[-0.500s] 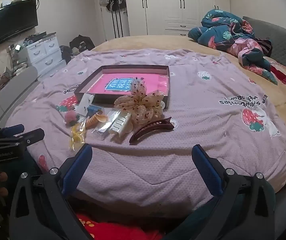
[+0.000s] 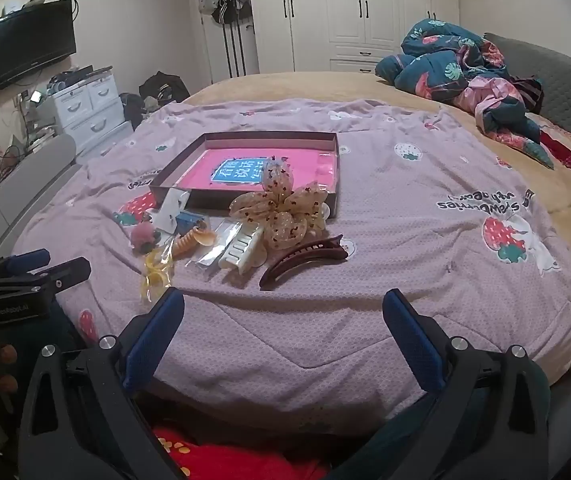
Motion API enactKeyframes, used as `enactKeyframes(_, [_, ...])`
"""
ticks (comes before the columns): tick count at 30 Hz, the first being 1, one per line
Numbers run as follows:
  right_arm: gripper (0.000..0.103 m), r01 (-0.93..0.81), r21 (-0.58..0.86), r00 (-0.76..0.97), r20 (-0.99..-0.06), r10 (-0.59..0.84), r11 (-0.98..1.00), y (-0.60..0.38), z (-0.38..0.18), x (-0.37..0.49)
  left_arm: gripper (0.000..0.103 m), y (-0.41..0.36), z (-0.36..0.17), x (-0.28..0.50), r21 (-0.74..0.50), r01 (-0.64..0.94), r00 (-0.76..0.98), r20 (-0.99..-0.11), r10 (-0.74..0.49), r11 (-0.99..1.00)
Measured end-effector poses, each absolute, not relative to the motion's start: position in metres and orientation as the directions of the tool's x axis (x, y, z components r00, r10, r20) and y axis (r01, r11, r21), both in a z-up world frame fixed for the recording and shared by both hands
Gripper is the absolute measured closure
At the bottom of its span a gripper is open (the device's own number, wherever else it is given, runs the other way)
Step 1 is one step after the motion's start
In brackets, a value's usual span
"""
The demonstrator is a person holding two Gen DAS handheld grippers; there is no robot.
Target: Organize jewelry
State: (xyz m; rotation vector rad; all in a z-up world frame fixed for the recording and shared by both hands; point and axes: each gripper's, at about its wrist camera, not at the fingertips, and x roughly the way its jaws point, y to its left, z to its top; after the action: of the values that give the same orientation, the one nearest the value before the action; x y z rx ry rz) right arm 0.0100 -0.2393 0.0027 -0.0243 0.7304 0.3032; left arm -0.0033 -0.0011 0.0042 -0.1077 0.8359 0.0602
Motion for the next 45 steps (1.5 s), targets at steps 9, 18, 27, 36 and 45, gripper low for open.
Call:
enactKeyframes(9, [0.004, -0.281, 0.084, 0.703, -0.660, 0.265, 0.956, -0.2383, 0.0046, 0.0092, 0.009, -0.0020, 0.0022, -0.0020, -0.073, -0.093, 0.668, -0.744, 0.008, 0.993])
enactKeyframes(18, [0.004, -0.281, 0.085, 0.704, -0.658, 0.265, 0.956, -0.2396, 0.0040, 0.0101, 0.009, -0.0016, 0.0026, -0.0020, -0.071, -0.094, 0.669, -0.744, 0.010, 0.993])
enactKeyframes(27, [0.004, -0.279, 0.086, 0.706, -0.656, 0.265, 0.956, -0.2393, 0.0044, 0.0097, 0.009, 0.0003, 0.0028, -0.0008, -0.070, -0.098, 0.667, -0.745, 0.013, 0.993])
enactKeyframes(36, [0.004, -0.280, 0.087, 0.705, -0.657, 0.267, 0.956, -0.2391, 0.0048, 0.0097, 0.009, 0.0015, 0.0035, -0.0006, -0.068, -0.100, 0.667, -0.745, 0.016, 0.993])
enactKeyframes(45, [0.004, -0.287, 0.087, 0.697, -0.664, 0.271, 0.954, -0.2382, 0.0033, 0.0116, 0.009, 0.0042, 0.0024, 0.0015, -0.070, -0.101, 0.663, -0.749, 0.015, 0.992])
